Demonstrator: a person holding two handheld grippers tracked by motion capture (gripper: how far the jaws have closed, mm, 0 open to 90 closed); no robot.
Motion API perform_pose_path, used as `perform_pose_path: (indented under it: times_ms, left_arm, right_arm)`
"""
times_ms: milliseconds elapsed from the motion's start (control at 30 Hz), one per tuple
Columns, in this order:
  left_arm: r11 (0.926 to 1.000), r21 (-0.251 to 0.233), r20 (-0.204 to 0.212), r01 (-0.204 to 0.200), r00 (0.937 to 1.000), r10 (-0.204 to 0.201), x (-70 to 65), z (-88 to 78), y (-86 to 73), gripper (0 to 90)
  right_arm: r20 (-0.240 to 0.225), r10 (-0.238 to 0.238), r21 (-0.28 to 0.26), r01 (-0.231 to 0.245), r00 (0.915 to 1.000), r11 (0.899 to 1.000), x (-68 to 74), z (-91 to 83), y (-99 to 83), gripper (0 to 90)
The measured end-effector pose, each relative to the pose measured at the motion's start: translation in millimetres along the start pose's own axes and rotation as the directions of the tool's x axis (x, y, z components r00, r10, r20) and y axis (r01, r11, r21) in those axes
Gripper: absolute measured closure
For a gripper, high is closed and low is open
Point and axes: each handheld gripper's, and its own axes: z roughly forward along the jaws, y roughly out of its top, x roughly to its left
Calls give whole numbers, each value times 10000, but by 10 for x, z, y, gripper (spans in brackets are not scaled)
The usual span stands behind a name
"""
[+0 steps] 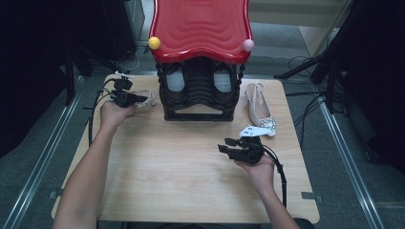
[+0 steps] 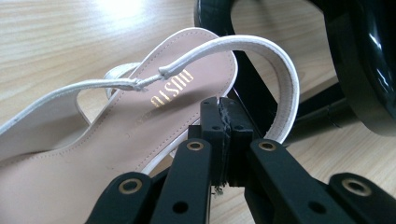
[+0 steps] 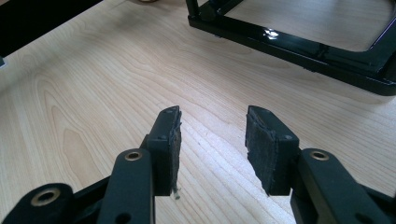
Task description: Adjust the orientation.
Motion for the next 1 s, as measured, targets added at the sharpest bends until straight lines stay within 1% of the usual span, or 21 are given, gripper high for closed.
perform_pose_path:
  times_ms: [233,300,433,500,567,600,667,767,800,833,867,900,1000]
  left_arm:
    - [10000,22,55,83,10000,-83,-5,-32,-48,891]
    - [9998,-100,87,150,9999,-149,-5,-50,-69,888]
    - [9979,-413,267,506,9984,-495,23,-91,-169,882]
    - [9977,-446,302,502,9983,-489,25,-111,-198,881]
    - [9973,-558,215,487,9986,-476,11,-137,-231,878]
    - [9981,-469,198,402,9990,-393,10,-156,-243,877]
    - [9984,-472,122,317,9994,-311,-2,-175,-267,876]
    - [9984,-478,54,315,9995,-313,-1,-208,-292,874]
    - [9980,-530,-28,354,9994,-356,0,-215,-298,875]
    - [9984,-451,-193,341,9992,-350,8,-229,-302,881]
    - [9984,-432,-248,365,9990,-376,19,-239,-312,881]
    - [9979,-431,-213,486,9985,-495,34,-251,-328,881]
    - [9981,-389,-160,487,9987,-494,60,-275,-361,880]
  right_arm:
    - [-32,-8,-55,8,10000,10000,5,-3,5,570]
    - [-43,-15,-90,15,10000,10000,4,2,9,570]
    - [-75,-30,-100,29,10000,9999,1,19,19,570]
    - [-110,-31,-125,29,9999,9999,3,38,28,570]
    - [-160,-32,-110,30,9999,9999,6,61,36,570]
    - [-198,-61,-93,60,9998,9999,6,74,41,570]
    - [-263,-77,-11,77,9996,10000,9,102,49,570]
    - [-322,-152,11,153,9994,9999,15,136,61,570]
    - [-354,-138,17,139,9993,9999,20,142,65,570]
    - [-366,-133,20,134,9992,9999,22,146,67,570]
    - [-381,-150,44,151,9992,9999,22,147,69,569]
    - [-400,-160,51,162,9991,9999,22,150,71,570]
    - [-404,-180,46,182,9990,9998,22,160,74,569]
